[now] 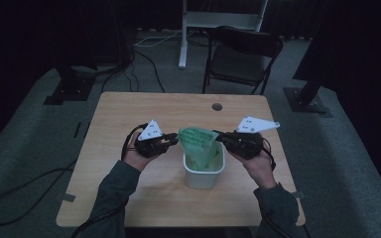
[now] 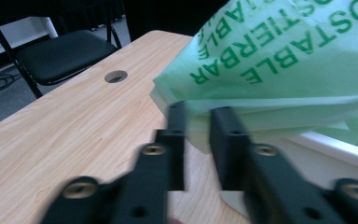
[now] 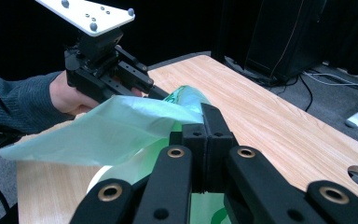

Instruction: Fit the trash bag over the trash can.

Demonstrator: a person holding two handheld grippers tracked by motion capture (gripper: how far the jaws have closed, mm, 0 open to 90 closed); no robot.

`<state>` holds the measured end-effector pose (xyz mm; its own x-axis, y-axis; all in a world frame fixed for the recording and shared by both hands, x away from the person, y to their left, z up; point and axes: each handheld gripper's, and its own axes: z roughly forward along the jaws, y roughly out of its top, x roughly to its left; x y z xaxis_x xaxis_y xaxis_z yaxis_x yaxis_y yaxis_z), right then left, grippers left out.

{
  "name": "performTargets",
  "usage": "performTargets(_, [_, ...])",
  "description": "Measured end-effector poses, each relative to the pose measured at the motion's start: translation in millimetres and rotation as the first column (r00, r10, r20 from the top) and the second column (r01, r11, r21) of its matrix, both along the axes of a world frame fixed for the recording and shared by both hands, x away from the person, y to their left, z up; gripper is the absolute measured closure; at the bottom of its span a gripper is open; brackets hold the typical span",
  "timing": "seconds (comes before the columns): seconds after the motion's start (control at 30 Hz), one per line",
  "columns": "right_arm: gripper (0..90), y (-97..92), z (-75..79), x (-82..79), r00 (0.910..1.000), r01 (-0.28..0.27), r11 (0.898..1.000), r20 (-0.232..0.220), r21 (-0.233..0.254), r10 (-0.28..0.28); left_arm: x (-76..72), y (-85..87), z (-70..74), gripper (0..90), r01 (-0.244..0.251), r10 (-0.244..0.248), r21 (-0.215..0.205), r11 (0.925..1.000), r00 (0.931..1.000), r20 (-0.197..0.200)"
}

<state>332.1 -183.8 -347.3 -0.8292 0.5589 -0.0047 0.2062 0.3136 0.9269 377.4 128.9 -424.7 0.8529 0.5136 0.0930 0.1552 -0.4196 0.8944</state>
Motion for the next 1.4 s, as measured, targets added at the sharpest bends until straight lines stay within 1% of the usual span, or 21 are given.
performTargets(0.03, [90.0,-0.4,0.0,0.0,1.0,0.002,1.0,0.001,0.0,-0.002,-0.7,-0.2,0.4,90.0,-0.003,0.003,0.004,1.0,1.0,0.004])
performTargets(0.17, [90.0,-3.0,-0.3,1.7,0.9996,0.026,1.0,-0.007,0.002,-0.026,-4.3,0.8,2.1,90.0,-0.01,0.01,0.016,0.9998,0.9998,0.019])
performTargets(0.2, [90.0,-4.1,-0.3,2.2,0.9994,0.032,0.999,-0.009,0.002,-0.032,-5.4,2.8,2.9,90.0,-0.013,0.013,0.01,0.9999,0.9996,0.024])
performTargets(0.27, [90.0,-7.1,-0.3,3.3,0.9987,0.049,0.999,-0.016,0.009,-0.049,-7.0,6.8,4.0,90.0,-0.023,0.023,-0.009,0.9997,0.9994,0.026])
performTargets(0.37, [90.0,-11.8,-0.4,5.2,0.9966,0.079,0.997,-0.025,0.009,-0.078,-9.5,16.9,6.4,90.0,-0.032,0.034,-0.061,0.9976,0.9992,0.021])
performTargets(0.43, [90.0,-12.8,-0.5,5.5,0.9955,0.089,0.996,-0.034,0.007,-0.089,-9.5,16.9,6.4,90.0,-0.032,0.034,-0.061,0.9976,0.9992,0.021])
performTargets(0.47, [90.0,-16.0,-1.8,8.3,0.9918,0.118,0.993,-0.049,-0.002,-0.118,-12.4,30.3,10.1,90.0,-0.035,0.037,-0.119,0.9922,0.9992,0.012])
performTargets(0.57, [90.0,-19.2,-4.5,12.7,0.9855,0.149,0.989,-0.08,-0.008,-0.149,-13.6,39.9,14.0,90.0,-0.04,0.042,-0.158,0.9866,0.9991,0.007])
performTargets(0.63, [90.0,-21.1,-6.3,15.1,0.9828,0.157,0.988,-0.097,-0.003,-0.157,-13.6,41.4,15.8,90.0,-0.049,0.051,-0.147,0.9879,0.9987,0.01])
performTargets(0.73, [90.0,-21.4,-6.4,14.9,0.9857,0.139,0.99,-0.099,0.017,-0.136,-12.8,36.1,14.5,90.0,-0.067,0.07,-0.105,0.9922,0.9973,0.024])
performTargets(0.83, [90.0,-19.1,-4.2,12.8,0.9915,0.104,0.994,-0.082,0.023,-0.101,-9.2,26.5,10.7,79.5,-0.076,0.078,-0.061,0.9952,0.9965,0.029])
performTargets(0.93, [90.0,-17.3,-1.0,9.8,0.9961,0.068,0.997,-0.058,0.029,-0.066,-5.1,17.1,6.9,71.5,-0.071,0.072,-0.037,0.9968,0.9972,0.023])
performTargets(0.97, [90.0,-17.1,0.1,8.8,0.9972,0.056,0.998,-0.052,0.034,-0.055,-3.8,15.6,6.1,68.2,-0.068,0.068,-0.038,0.997,0.9974,0.02])
performTargets(1.03, [90.0,-17.2,2.3,6.7,0.9988,0.034,0.999,-0.038,0.042,-0.032,-2.0,15.6,4.9,62.2,-0.048,0.048,-0.065,0.9967,0.9988,0.003])
performTargets(1.07, [90.0,-17.7,3.2,5.7,0.9992,0.019,0.999,-0.036,0.047,-0.017,-2.0,15.6,4.9,59.7,-0.048,0.048,-0.065,0.9967,0.9988,0.003])
performTargets(1.1, [90.0,-18.3,4.0,5.0,0.9995,0.006,0.999,-0.033,0.053,-0.004,-1.4,17.6,4.9,57.3,-0.023,0.021,-0.101,0.9946,0.9997,-0.013])
performTargets(1.13, [90.0,-18.9,4.6,4.2,0.9995,-0.007,0.998,-0.029,0.056,0.009,-1.4,18.5,5.2,55.6,-0.007,0.005,-0.119,0.9928,0.9998,-0.021])
performTargets(1.2, [90.0,-20.6,5.4,3.0,0.9991,-0.034,0.997,-0.022,0.069,0.035,-1.8,19.7,6.1,53.8,0.019,-0.023,-0.139,0.9902,0.9993,-0.028])
performTargets(1.23, [90.0,-21.6,5.6,2.8,0.9986,-0.047,0.996,-0.022,0.08,0.049,-2.1,19.0,6.3,53.3,0.03,-0.035,-0.139,0.9898,0.9989,-0.031])
performTargets(1.3, [90.0,-23.6,5.6,3.1,0.9976,-0.06,0.992,-0.029,0.111,0.064,-3.4,16.5,5.8,54.6,0.043,-0.046,-0.13,0.9906,0.9985,-0.027])
performTargets(1.4, [90.0,-24.3,4.9,4.1,0.9971,-0.063,0.989,-0.033,0.133,0.068,-6.0,13.3,5.3,68.6,0.056,-0.058,-0.117,0.9915,0.9982,-0.014])
